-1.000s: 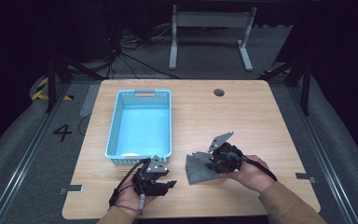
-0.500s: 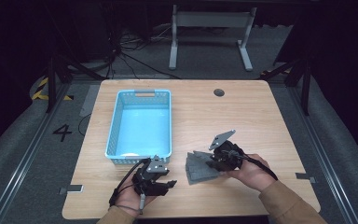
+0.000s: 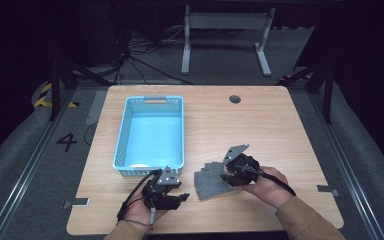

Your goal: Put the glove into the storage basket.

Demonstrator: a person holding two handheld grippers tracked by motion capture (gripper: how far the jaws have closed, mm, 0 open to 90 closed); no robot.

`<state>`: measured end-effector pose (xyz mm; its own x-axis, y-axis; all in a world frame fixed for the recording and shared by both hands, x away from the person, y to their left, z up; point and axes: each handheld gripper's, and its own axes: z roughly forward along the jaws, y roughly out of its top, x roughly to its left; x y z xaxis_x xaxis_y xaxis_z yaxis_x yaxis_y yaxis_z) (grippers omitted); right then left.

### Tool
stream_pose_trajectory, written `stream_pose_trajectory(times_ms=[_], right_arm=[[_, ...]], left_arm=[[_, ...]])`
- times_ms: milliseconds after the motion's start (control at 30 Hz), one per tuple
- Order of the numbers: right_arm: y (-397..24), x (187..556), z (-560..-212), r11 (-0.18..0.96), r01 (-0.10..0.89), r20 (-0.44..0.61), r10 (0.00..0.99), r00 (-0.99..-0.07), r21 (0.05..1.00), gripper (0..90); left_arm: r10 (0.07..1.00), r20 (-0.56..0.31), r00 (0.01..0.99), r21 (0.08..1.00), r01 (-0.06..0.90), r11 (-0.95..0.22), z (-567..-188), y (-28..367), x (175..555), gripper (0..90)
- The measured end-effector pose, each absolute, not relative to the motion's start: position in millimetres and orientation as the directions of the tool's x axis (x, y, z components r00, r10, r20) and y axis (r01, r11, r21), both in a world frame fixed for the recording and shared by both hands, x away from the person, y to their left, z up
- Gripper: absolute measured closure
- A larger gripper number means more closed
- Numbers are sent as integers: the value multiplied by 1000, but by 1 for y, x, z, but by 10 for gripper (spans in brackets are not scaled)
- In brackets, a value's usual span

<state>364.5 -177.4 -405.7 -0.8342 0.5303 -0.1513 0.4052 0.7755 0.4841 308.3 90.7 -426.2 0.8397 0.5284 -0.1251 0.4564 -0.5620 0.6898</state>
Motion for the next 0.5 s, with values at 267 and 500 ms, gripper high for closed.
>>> stream_pose_trajectory(times_ms=[267,500], right_arm=[[-203,367,-396,703,464,-84,593,-801,539,565],[-198,363,-407,715,459,-26,554,-832,527,563]], left_arm=[[515,-124,848,679,451,-580,-426,87,310,520],[514,-122,849,681,448,-579,-427,86,310,520]])
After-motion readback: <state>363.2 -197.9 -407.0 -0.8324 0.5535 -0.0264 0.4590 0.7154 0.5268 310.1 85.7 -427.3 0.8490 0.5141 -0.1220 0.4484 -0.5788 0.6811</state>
